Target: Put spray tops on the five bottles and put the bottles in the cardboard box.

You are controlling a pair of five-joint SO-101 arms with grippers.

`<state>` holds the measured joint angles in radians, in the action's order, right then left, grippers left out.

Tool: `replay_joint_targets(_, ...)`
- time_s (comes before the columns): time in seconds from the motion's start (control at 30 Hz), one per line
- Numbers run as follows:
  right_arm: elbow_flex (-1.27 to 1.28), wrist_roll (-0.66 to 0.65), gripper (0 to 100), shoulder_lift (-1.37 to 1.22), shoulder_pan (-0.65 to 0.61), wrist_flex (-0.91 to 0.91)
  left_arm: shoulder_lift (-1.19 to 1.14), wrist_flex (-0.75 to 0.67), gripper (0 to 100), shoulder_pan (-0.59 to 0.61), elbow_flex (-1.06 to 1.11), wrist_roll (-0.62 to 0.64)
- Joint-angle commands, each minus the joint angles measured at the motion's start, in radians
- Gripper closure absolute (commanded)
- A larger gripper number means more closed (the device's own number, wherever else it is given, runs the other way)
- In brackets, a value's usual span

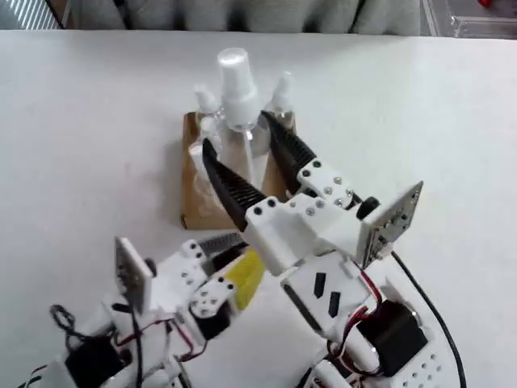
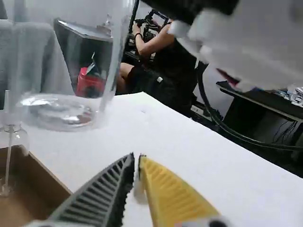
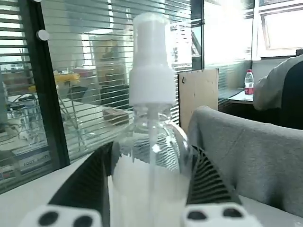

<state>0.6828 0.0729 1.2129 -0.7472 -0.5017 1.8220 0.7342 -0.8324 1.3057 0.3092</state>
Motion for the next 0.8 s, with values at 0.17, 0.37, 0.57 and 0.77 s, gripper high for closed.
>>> replay_joint_targets(0.17, -0.049, 0.08, 98.4, 0.045, -0.021, -0.165, 0.001, -0.382, 98, 0.038, 0.196, -0.006)
replay_joint_targets(0.37, 0.002, 0.08, 98.4, 0.163, -0.022, -0.223, 0.001, -0.439, 98, 0.159, 0.206, -0.005)
replay_joint_targets(0.57, 0.104, 0.078, 98.4, 0.254, -0.022, -0.228, 0.001, -0.434, 98, 0.17, 0.206, -0.005)
replay_joint_targets(0.77, 0.152, 0.077, 98.4, 0.346, -0.022, -0.236, 0.001, -0.431, 98, 0.17, 0.207, -0.005)
